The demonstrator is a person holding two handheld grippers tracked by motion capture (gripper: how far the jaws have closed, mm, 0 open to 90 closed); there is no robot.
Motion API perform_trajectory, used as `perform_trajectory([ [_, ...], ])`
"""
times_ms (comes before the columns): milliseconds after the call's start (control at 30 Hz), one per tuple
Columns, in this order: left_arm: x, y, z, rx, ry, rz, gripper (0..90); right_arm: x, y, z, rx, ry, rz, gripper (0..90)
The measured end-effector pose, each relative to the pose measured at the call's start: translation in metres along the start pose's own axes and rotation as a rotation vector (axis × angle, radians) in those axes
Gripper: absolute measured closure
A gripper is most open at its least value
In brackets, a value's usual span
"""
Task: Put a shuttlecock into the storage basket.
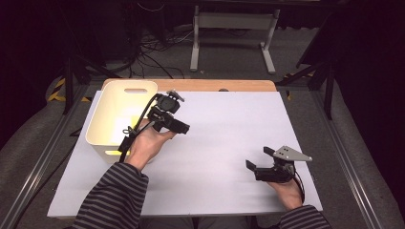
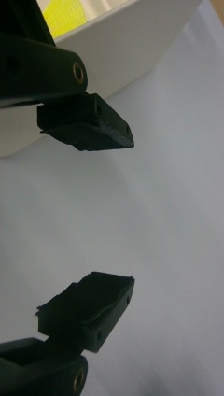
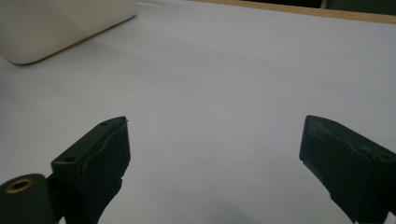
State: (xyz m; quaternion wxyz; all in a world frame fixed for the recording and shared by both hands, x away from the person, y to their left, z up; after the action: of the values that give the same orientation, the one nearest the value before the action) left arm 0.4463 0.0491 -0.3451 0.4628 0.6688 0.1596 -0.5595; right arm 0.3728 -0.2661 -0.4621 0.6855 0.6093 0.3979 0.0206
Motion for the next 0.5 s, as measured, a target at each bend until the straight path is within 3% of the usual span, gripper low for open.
perform_trajectory([
  [500,0.012,-0.005,0.009,0.011,-0.012,-0.019,28.8,0.000,0.000,0.000,0.002,0.001,-0.005,9.2],
])
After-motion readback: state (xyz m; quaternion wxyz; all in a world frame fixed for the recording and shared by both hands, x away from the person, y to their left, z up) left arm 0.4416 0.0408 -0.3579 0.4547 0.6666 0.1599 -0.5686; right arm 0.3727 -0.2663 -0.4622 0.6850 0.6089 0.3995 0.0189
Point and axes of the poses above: each handheld gripper's, and its own axes: x roughly forward along the jaws, y roughly out of its top, z roughly to its right, the point moved 5 cm from there along x, roughly forward along the jaws, and after that the axes turned 5 degrees about -z, right-handed, at the moved point
